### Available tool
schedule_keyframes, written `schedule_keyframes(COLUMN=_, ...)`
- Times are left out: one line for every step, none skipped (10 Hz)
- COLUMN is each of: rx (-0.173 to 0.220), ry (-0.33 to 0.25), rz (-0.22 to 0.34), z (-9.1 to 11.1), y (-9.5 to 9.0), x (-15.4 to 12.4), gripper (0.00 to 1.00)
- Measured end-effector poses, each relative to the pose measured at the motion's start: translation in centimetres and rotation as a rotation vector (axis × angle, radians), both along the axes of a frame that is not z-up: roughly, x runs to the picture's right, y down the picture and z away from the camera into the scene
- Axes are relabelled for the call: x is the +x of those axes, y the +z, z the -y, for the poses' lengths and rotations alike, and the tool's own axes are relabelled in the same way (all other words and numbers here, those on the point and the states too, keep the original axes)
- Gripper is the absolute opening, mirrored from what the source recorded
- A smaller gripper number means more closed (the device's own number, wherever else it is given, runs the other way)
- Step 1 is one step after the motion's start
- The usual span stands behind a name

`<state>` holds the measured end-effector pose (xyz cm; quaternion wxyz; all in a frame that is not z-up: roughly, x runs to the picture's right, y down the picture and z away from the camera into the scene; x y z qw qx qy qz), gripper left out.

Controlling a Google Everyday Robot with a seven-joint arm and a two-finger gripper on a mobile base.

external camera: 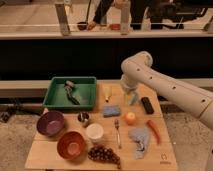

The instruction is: Place banana in metal cup

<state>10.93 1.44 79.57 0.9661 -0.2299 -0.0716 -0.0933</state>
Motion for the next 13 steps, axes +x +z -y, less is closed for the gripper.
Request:
schedule_keyframes(rx=0.003, ry=-0.003, rz=0.009, z=0.1, y=0.3, x=-0.7, gripper=0.8)
schedule_keyframes(rx=0.006, ry=-0.007, rz=0.018, z=0.3, y=0.8, x=-1.2, gripper=0.8)
schedule_keyframes(rx=0.009, ry=-0.009, rz=0.023, z=0.4, y=1.1, x=-1.5, gripper=0.8)
schedule_keyframes(rx=0.012, ry=-0.012, rz=0.03, z=0.6, y=1.5, x=-1.9, gripper=0.8)
schedule_keyframes(rx=0.015, ry=-0.015, rz=0.036, z=0.7, y=1.9, x=-2.2, gripper=0.8)
schedule_keyframes(rx=0.019, ry=-0.015, rz=0.04, z=0.9, y=2.3, x=-2.4, gripper=0.8)
schedule_keyframes(rx=0.022, ry=-0.017, rz=0.042, z=1.1, y=3.2, x=-2.8, gripper=0.8)
schedule_keyframes(rx=0.024, ry=-0.018, rz=0.049, z=1.3, y=3.9, x=-3.5, gripper=0.8)
schedule_keyframes(rx=0.026, ry=-0.017, rz=0.052, z=1.4, y=4.2, x=-3.5, gripper=0.8)
schedule_keyframes(rx=0.028, ry=-0.016, rz=0.052, z=1.4, y=4.4, x=-3.3, gripper=0.8)
schedule_keyframes(rx=0.032, ry=-0.02, rz=0.056, z=1.6, y=5.0, x=-3.3, gripper=0.8)
schedule_keyframes(rx=0.034, ry=-0.023, rz=0.062, z=1.8, y=5.7, x=-3.7, gripper=0.8)
schedule_keyframes(rx=0.037, ry=-0.022, rz=0.061, z=1.9, y=6.4, x=-3.6, gripper=0.8)
